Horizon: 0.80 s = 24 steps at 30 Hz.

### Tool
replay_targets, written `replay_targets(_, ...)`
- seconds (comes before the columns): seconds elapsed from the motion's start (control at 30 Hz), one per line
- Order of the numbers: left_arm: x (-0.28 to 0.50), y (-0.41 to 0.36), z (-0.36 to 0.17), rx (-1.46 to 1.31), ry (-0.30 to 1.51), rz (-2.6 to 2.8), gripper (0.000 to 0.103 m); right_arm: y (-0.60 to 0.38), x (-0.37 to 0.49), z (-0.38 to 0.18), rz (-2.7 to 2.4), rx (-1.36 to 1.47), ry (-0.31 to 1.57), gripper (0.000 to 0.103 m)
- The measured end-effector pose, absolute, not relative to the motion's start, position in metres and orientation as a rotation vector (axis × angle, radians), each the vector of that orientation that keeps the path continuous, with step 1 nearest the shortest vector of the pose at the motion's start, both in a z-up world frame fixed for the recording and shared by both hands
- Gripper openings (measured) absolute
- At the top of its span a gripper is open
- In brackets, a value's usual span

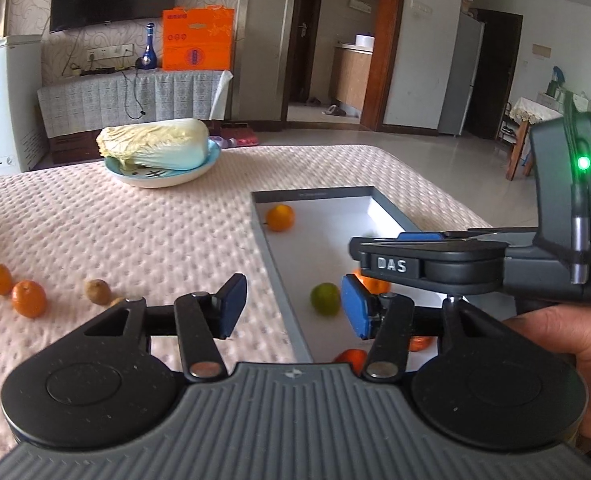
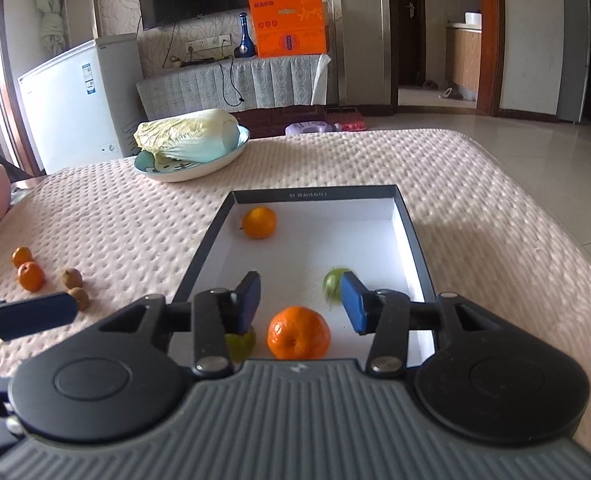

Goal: Organize fruits
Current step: 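Open the left tool over the box while the right releases the lime inside, then move both open tools back from the box to the fruits on the bed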

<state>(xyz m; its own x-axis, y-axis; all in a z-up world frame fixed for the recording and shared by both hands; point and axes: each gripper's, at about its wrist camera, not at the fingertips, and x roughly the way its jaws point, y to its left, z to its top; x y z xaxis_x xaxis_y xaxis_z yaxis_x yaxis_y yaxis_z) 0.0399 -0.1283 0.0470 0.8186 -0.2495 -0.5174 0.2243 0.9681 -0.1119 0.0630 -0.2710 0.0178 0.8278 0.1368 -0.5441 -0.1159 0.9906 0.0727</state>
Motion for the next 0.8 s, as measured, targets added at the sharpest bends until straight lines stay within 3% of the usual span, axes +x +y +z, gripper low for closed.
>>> replay_targets(0.8, 0.036, -0.027, 0.056, -0.103, 0.536, -0.052, 0.065, -0.234, 0.047, 0.042, 0.196, 0.075, 0.488, 0.047)
